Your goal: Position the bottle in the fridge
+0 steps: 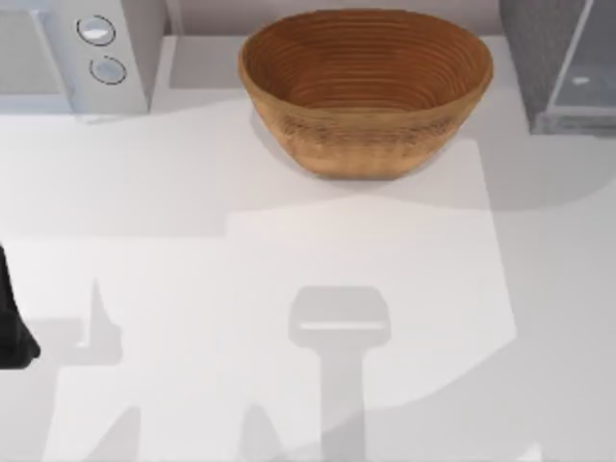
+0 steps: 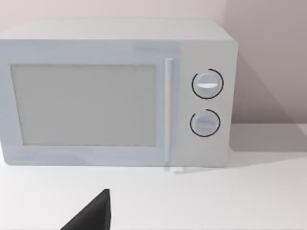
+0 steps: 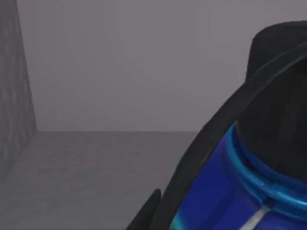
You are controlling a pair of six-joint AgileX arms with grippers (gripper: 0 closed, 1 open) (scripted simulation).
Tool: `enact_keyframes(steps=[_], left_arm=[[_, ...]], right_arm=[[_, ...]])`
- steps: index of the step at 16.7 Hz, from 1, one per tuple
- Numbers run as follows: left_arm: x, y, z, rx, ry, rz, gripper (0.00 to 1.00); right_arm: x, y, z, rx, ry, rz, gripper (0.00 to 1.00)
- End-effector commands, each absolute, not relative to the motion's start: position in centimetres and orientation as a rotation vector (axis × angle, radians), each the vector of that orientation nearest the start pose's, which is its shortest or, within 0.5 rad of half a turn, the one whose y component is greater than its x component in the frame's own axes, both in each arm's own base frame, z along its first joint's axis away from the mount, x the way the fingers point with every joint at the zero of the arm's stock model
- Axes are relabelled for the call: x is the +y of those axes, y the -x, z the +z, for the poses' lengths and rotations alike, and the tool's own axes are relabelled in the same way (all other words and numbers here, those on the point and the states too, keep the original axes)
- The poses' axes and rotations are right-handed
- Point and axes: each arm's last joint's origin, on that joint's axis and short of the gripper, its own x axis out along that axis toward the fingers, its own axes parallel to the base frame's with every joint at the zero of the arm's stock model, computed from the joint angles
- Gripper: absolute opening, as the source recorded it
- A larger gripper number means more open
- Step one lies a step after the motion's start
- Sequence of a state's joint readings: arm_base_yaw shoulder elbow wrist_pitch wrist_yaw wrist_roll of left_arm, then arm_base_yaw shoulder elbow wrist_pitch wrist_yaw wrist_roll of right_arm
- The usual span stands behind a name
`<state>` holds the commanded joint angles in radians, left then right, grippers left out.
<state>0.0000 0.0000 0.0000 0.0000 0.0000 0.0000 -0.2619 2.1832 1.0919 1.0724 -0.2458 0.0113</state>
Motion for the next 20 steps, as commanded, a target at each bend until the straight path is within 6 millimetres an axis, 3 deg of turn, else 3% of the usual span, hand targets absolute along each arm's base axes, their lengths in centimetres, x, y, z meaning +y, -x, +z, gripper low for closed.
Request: enact_keyframes(steps=[7,13,20], left_arm=[[-0.1,-10.6,16.0,0.0,0.0,0.0,1.0],[-0.1,-10.6,16.0,0.0,0.0,0.0,1.0],[-0.1,-10.6,16.0,0.0,0.0,0.0,1.0]], right_arm=[[-10.6,-49.6,12.8,0.006,-0.001,-0.002,0.01],[-10.3,-50.4,12.9,0.008,-0.005,0.004,0.01],[-10.3,-50.4,12.9,0.008,-0.005,0.004,0.53]])
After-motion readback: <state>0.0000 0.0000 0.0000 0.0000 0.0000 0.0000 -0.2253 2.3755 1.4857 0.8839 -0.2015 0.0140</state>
